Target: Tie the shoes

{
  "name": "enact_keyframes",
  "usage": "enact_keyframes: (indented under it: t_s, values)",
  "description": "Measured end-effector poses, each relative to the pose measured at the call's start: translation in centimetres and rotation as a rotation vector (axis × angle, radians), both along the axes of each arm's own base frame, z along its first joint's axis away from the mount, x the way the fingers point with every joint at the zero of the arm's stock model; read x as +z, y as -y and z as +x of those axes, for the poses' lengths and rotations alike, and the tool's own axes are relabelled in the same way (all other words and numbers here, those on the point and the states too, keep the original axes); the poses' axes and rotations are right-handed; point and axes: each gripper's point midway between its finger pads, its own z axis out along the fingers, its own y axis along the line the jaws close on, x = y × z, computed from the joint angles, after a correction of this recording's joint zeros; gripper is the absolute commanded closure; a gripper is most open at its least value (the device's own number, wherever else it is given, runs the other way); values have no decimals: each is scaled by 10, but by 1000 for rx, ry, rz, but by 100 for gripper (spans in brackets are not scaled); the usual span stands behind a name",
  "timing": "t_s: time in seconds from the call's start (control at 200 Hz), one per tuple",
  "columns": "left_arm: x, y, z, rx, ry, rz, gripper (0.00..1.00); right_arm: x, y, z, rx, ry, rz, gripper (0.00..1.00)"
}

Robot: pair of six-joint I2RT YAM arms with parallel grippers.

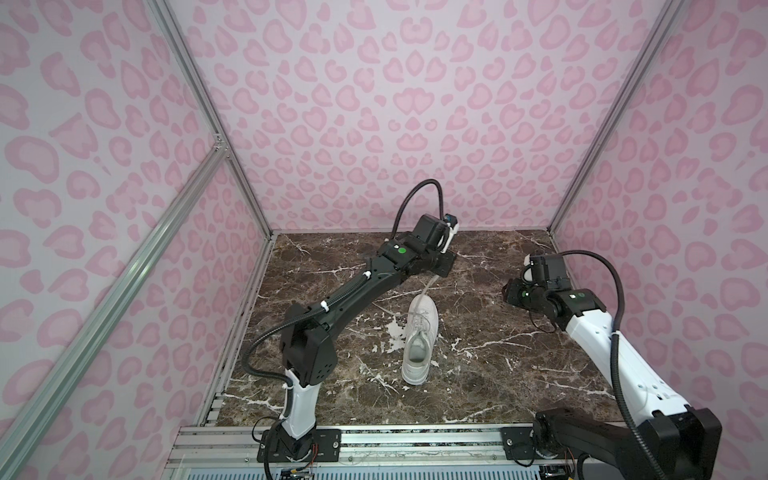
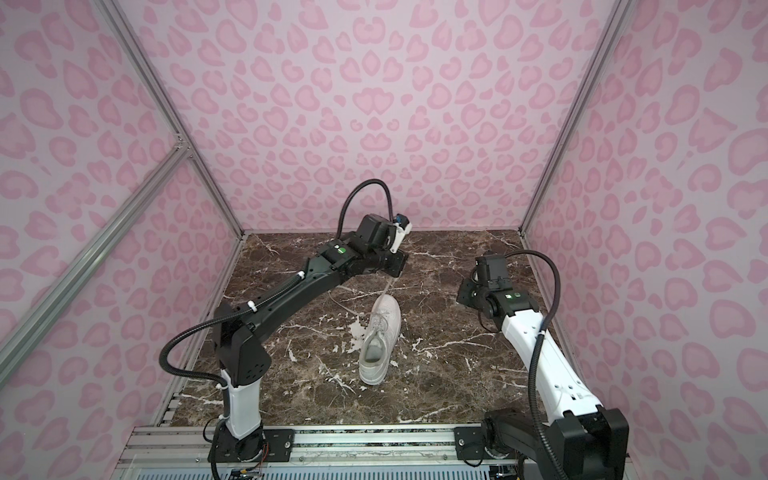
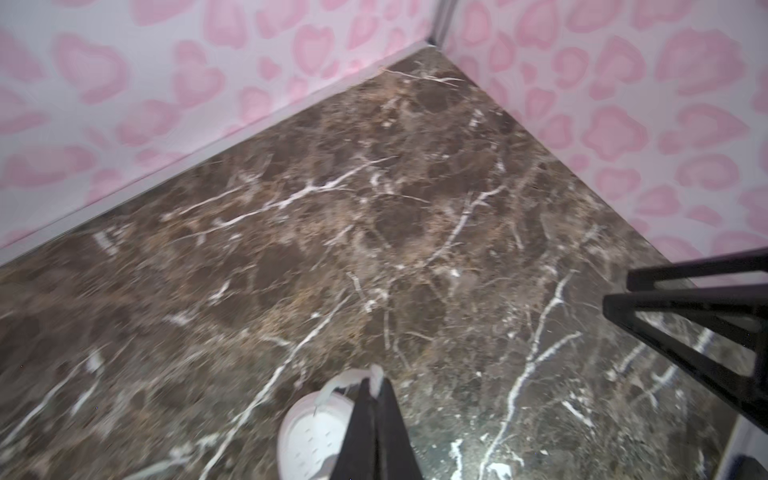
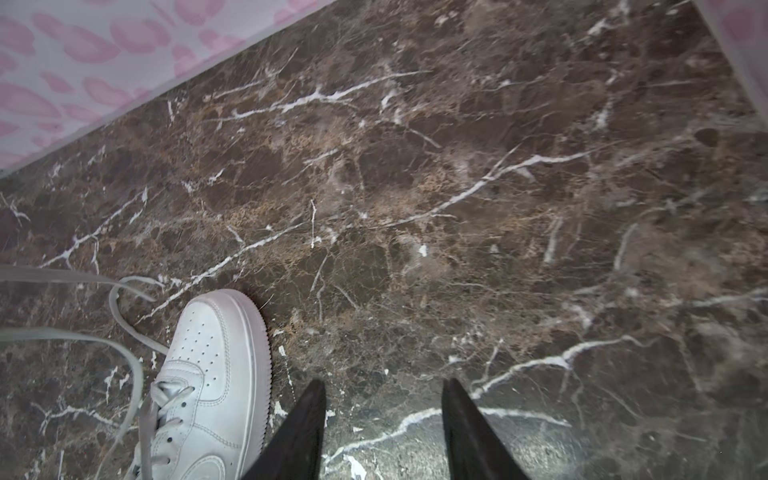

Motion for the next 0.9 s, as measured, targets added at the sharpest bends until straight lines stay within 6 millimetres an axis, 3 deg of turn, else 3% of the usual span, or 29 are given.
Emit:
enact_keyframes:
  t_s: [0.085, 0.195, 0.34, 0.445, 0.62, 0.765, 0.87, 0.9]
  values:
    - [-15, 39, -21, -111, -27, -3, 97, 4, 17, -9, -51, 16, 0, 51]
    - [-43, 72, -58, -234, -97, 20, 97, 5, 34, -18, -102, 17, 0, 50]
    - [-72, 94, -110, -366, -193, 65, 97, 3, 42, -23, -127, 10, 3, 50]
    - [-86, 101, -133, -424, -246, 77, 94, 2, 46, -23, -140, 7, 5, 50]
    - [-118, 96, -132, -395, -300, 139, 91, -5, 45, -19, -136, -22, 13, 50]
    - [-136, 101, -109, -356, -298, 169, 53, -8, 44, -16, -130, -38, 19, 50]
    - [-147, 95, -80, -283, -289, 187, 41, -14, 42, -14, -118, -58, 18, 48]
    - [-149, 91, -73, -267, -289, 193, 34, -16, 42, -14, -116, -67, 17, 48]
